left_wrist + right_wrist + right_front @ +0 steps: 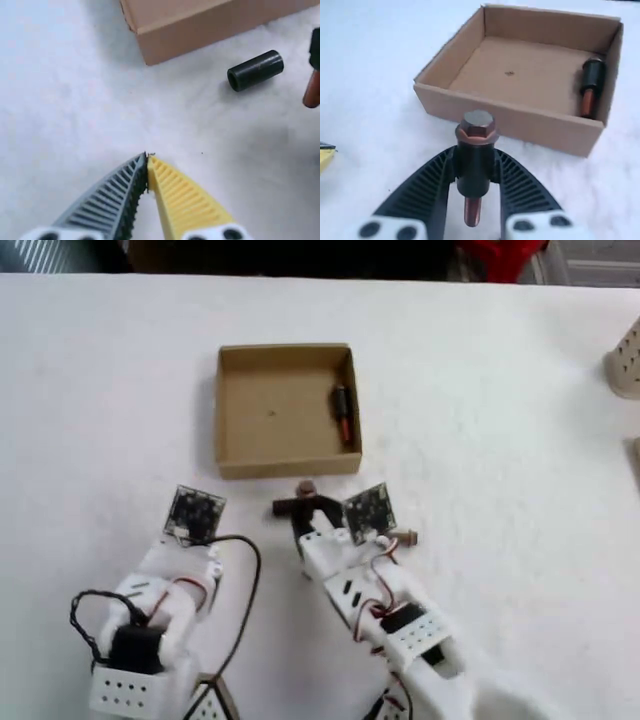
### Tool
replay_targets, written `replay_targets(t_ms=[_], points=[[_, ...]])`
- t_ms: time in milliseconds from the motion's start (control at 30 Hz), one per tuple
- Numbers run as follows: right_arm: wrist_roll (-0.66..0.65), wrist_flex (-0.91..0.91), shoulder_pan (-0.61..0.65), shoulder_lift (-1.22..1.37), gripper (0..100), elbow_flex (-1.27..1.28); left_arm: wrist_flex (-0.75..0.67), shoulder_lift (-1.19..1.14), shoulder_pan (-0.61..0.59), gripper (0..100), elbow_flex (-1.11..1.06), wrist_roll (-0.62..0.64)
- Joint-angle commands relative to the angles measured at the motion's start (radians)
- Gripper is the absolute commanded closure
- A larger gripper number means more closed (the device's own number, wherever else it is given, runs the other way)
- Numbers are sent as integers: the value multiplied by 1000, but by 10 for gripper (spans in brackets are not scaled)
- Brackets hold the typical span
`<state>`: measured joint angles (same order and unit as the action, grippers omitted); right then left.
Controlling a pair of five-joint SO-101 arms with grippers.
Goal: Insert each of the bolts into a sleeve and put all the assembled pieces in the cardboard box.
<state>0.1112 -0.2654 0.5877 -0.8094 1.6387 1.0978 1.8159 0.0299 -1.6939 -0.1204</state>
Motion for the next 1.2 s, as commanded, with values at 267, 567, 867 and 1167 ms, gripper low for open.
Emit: replay_targets(t_ms=[267,567,867,1167], points=[[-166,607,-54,-406,981,-92,8,10,-7,977,2,-14],[-172,998,-134,-403,981,-310,8,10,-7,977,2,-14],[-175,1159,-179,-229,981,-572,8,10,-7,977,2,-15],[-170,1254,-179,104,981,-951,8,10,-7,977,2,-17]])
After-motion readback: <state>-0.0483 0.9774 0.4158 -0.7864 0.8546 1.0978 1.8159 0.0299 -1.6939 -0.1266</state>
